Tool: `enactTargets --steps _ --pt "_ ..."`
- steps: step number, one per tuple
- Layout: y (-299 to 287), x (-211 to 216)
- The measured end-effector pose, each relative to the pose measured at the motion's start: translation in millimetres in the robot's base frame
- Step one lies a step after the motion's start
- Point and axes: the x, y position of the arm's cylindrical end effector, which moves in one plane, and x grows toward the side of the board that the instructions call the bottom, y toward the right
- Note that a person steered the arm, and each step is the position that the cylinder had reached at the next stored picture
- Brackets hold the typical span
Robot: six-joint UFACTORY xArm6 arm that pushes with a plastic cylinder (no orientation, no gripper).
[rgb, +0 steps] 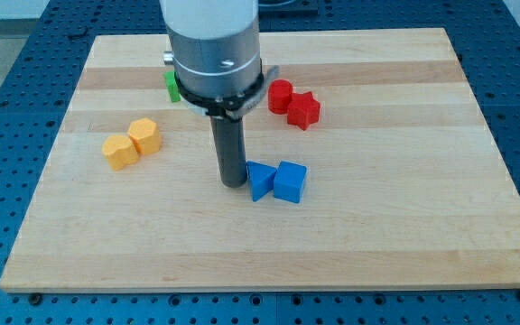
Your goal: Nudge the blue cube along with blue triangle a bit left
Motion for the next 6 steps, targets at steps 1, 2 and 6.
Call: enactTargets --steps 1,2,6 --pt "15 -30" --pt "71 -27" --pt "88 41"
